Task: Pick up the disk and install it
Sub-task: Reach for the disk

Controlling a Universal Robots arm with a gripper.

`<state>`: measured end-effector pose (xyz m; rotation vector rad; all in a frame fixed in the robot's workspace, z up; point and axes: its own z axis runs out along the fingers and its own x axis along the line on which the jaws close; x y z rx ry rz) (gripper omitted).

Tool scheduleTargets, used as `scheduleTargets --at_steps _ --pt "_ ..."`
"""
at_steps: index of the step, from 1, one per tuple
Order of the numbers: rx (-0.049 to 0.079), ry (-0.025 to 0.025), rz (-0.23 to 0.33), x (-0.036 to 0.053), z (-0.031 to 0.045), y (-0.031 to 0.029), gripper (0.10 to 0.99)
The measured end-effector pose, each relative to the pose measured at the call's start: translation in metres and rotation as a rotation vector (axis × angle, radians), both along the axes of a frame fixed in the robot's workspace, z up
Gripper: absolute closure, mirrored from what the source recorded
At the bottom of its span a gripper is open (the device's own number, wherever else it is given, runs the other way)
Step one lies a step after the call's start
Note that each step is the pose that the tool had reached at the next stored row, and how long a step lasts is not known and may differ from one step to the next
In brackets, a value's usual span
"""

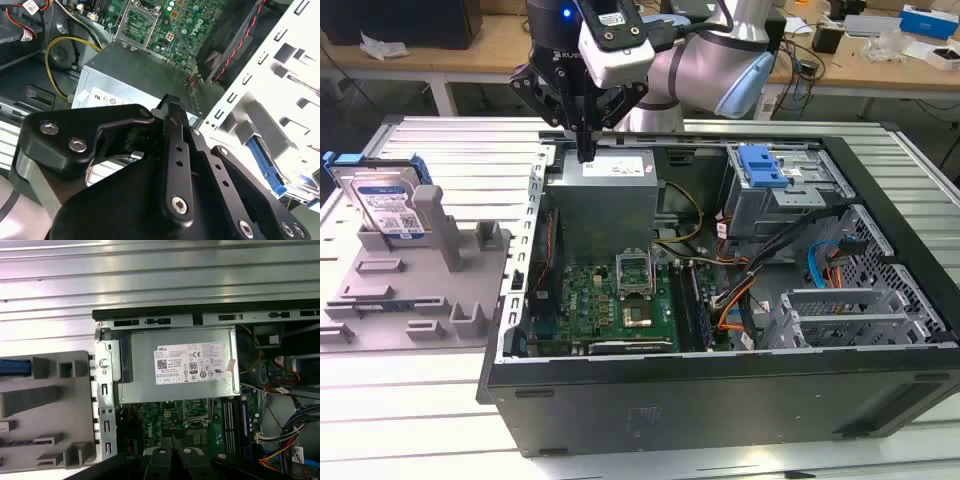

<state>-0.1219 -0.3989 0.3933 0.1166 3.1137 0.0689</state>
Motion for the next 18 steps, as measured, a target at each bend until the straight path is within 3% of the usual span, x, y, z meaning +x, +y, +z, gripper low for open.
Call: scheduleTargets --at_steps 6,8,9,10,18 --pt "0.0 0.0 0.0 -0.0007 0.0 0.0004 0.98" --pt "0.0 0.0 0.0 -0.0169 -0.001 0.0099 0.98" --pt "0.0 -0.0001 0.0 -0.0325 -0.0028 0.0164 0.98" --pt "-0.001 0.0001 0.0 -0.0412 -0.0038 0.0186 0.98" --pt "-0.001 -0.0001 0.0 -0.0887 -0.0085 0.0368 0.98"
